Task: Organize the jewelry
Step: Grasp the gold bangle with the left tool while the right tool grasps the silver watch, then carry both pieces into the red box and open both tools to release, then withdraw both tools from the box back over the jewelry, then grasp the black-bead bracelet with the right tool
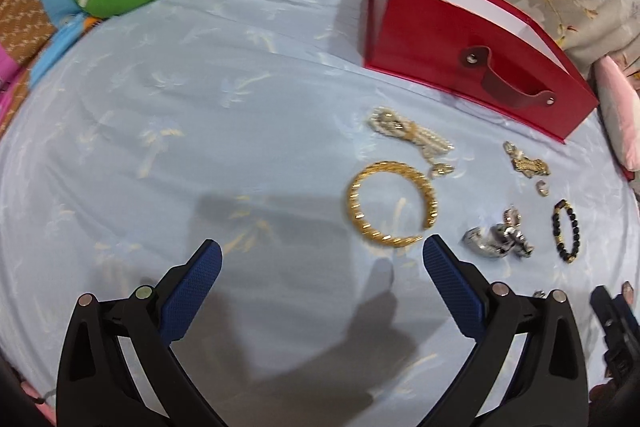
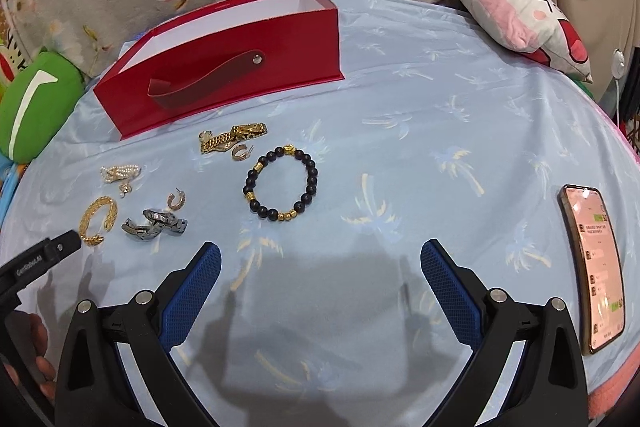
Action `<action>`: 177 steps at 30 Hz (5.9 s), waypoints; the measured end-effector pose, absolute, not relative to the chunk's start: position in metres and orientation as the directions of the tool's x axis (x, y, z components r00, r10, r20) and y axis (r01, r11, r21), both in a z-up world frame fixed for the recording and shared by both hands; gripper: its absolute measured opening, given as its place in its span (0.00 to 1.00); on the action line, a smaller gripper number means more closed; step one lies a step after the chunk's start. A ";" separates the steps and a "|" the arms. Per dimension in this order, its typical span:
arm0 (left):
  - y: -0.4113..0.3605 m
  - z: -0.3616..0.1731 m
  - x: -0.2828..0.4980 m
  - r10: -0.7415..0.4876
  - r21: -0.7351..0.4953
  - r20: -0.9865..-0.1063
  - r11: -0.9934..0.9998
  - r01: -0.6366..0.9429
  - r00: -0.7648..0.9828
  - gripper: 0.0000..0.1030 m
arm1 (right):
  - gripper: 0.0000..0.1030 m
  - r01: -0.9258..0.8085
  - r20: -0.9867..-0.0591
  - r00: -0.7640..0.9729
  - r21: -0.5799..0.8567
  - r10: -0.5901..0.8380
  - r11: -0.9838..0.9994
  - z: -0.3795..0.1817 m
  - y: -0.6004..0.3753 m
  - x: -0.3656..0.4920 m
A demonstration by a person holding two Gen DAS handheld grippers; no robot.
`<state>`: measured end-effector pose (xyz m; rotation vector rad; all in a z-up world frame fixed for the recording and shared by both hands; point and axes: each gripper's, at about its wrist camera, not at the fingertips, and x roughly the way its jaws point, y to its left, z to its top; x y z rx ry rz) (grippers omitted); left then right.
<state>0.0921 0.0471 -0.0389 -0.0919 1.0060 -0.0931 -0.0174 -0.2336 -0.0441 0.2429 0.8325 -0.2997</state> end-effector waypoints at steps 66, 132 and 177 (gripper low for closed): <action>0.059 0.010 0.077 -0.112 -0.090 -0.731 0.994 0.068 0.673 0.53 | 0.07 0.049 -0.628 0.772 0.212 0.098 0.976 0.000 -0.172 0.011; -0.010 0.058 0.195 -0.087 0.045 -0.618 0.988 0.145 0.781 0.88 | 0.41 0.112 -0.507 0.862 0.198 0.004 0.974 0.037 -0.257 0.077; 0.037 -0.026 0.103 -0.153 -0.124 -0.752 0.988 0.089 0.642 0.88 | 0.09 0.305 -0.741 0.667 0.175 -0.079 0.936 -0.071 -0.260 0.038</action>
